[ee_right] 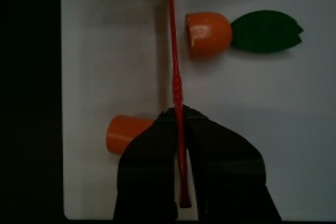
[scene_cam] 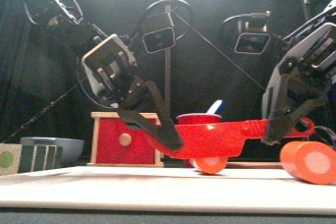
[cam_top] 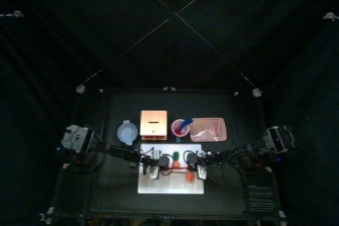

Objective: Drop knife

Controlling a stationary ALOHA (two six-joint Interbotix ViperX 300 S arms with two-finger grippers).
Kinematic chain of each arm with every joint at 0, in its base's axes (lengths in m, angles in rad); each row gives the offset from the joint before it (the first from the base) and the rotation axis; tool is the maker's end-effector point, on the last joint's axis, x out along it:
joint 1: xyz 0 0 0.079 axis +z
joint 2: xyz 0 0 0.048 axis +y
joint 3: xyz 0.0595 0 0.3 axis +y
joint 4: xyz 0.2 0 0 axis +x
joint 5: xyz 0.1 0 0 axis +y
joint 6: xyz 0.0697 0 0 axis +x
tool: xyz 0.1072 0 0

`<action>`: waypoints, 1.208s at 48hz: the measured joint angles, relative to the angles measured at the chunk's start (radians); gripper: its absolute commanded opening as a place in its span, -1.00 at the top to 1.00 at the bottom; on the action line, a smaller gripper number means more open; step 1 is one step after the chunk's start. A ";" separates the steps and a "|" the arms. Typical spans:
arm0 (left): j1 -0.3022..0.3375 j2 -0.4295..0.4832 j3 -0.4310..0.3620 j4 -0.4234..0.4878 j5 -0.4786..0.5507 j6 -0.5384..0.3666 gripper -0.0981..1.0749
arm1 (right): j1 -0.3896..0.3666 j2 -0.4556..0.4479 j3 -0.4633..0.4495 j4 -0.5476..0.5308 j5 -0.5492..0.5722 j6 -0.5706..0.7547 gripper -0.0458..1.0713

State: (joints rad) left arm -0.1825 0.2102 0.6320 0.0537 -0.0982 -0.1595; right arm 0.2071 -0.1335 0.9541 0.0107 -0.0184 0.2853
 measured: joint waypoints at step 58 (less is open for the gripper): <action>0.097 -0.158 -0.063 0.124 -0.166 -0.002 -0.93 | -0.017 -0.408 -0.054 0.279 0.459 0.014 0.22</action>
State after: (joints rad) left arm -0.0859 0.0522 0.5691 0.1779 -0.2638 -0.1611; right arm 0.1902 -0.5415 0.9004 0.2899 0.4403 0.2991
